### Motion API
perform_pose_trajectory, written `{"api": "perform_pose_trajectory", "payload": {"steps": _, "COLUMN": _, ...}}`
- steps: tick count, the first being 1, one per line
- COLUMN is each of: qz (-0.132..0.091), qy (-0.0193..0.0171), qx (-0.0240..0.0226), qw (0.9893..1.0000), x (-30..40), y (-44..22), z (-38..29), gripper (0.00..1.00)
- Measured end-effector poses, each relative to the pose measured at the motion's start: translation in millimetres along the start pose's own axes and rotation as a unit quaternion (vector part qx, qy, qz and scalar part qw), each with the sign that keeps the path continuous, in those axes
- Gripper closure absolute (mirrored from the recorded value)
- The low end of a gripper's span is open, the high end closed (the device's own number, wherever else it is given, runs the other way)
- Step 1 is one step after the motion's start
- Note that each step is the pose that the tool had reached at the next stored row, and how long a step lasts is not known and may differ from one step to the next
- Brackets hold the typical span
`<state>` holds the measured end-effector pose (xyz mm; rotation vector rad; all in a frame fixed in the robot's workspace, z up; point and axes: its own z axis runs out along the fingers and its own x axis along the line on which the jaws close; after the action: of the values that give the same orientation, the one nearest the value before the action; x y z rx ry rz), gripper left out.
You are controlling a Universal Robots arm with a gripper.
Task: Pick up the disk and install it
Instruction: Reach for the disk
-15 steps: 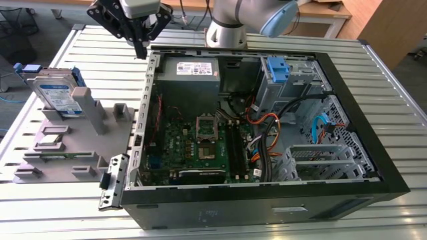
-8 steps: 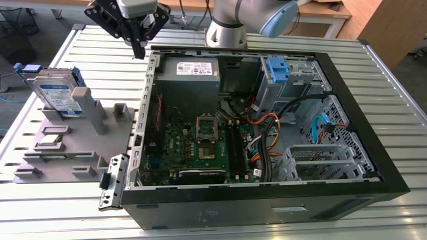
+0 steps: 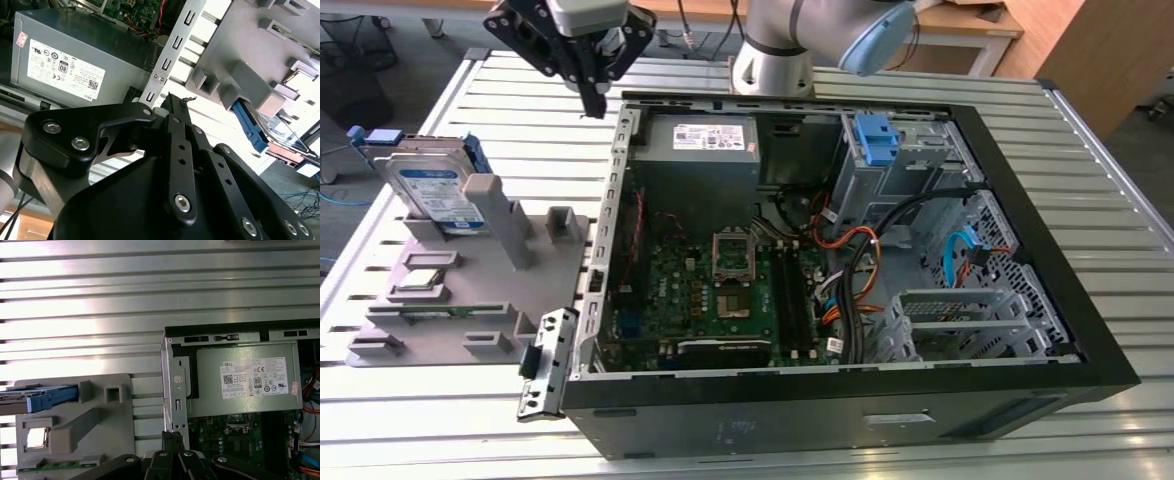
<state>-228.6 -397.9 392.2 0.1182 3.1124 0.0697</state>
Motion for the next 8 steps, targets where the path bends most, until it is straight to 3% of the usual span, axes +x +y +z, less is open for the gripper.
{"api": "perform_pose_trajectory", "payload": {"steps": 8, "qz": 0.0, "qy": 0.0, "qx": -0.0001, "qw": 1.0, "x": 3.3, "y": -0.3, "z": -0.1, "gripper": 0.89}}
